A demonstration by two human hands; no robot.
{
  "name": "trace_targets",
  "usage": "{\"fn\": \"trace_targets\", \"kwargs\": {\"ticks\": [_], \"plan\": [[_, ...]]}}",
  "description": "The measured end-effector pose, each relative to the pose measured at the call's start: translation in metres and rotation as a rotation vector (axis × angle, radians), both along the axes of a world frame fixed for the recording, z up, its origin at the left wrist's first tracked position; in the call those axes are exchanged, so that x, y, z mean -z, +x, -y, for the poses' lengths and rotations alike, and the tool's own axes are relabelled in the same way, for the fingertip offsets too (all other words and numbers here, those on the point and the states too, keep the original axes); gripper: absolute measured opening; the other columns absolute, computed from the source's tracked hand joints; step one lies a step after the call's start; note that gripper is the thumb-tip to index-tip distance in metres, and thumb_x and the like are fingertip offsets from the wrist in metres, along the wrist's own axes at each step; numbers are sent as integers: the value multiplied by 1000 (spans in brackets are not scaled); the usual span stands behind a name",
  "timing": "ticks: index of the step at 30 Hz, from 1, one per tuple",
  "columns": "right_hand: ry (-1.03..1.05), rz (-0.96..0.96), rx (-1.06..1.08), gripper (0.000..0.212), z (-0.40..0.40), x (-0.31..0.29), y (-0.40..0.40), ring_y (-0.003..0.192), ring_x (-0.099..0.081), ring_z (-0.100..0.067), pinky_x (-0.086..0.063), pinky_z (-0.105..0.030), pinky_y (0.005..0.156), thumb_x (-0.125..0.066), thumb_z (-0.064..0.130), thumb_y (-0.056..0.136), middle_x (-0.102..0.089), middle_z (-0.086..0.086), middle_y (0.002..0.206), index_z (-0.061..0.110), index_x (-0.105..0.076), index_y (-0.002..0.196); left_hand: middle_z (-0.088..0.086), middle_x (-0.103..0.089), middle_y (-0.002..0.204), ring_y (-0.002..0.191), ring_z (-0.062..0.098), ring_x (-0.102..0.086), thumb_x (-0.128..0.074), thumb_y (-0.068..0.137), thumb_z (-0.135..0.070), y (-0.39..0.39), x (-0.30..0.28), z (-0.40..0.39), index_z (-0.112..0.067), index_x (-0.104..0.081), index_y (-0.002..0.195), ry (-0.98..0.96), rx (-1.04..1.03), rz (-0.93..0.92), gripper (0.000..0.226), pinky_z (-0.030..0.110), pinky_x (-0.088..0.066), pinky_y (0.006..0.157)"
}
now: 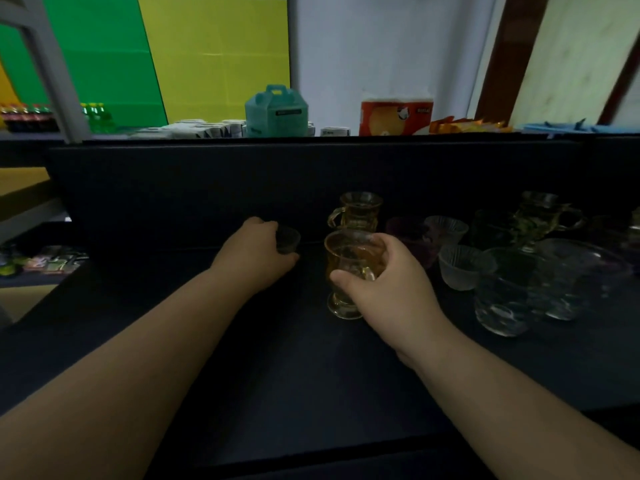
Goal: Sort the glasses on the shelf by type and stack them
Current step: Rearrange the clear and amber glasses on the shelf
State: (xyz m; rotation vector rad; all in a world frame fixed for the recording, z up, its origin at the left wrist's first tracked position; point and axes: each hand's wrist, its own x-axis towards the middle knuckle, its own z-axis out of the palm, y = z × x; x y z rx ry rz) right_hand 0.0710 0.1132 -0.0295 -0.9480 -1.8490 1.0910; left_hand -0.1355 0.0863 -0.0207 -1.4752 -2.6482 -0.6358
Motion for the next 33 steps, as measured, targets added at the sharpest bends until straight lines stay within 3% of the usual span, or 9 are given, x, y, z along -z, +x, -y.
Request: {"fn": "trace_targets", "kwargs": {"ticks": [3, 7, 16, 20, 27, 33], "plan": [[-19, -38, 14, 50, 4, 0, -1, 98, -61, 2, -53, -26, 89, -84, 27, 76, -64, 21, 105, 44, -50, 109, 0, -47, 126, 91, 9, -48, -71, 79, -48, 9, -7, 22, -20, -53, 129, 60, 52, -3, 61, 26, -42, 74], [-28, -87, 4, 43, 10, -1, 11, 94, -66, 4, -56, -29, 87, -85, 27, 76, -71, 18, 103, 38, -61, 110, -1, -42, 139, 112, 12, -49, -70, 78, -52, 29, -12, 53, -20, -42, 142, 110, 128, -1, 77, 26, -41, 89], [11, -49, 47, 54, 19, -13, 98, 99, -67, 1, -55, -28, 87, -87, 28, 72, -72, 16, 109, 33, -62, 119, -15, -41, 135, 104, -3, -40, -70, 74, -55, 108, -15, 86, -28, -40, 144, 259, 349, 36, 81, 19, -36, 86], [12, -74, 38, 46, 14, -20, 160, 93, -71, -3, -53, -23, 80, -85, 18, 74, -75, 13, 101, 28, -65, 114, -20, -40, 131, 102, -5, -39, -68, 72, -60, 151, -14, 78, -29, -41, 144, 307, 430, -11, 83, 16, -33, 84], [9, -116, 93, 48, -20, -21, 270, 96, -71, -5, -53, -15, 74, -83, 12, 72, -75, 9, 107, 22, -67, 116, -27, -36, 133, 107, -9, -38, -67, 73, -62, 249, -12, 33, -33, -37, 145, 336, 574, 0, 83, 6, -30, 77], [13, -116, 142, 50, -58, -20, 367, 98, -71, -5, -52, -26, 84, -84, 11, 71, -75, 12, 105, 26, -66, 115, -31, -34, 129, 107, -10, -39, -67, 74, -63, 347, -4, -21, -36, -37, 144, 347, 627, 22, 81, 7, -31, 78]]}}
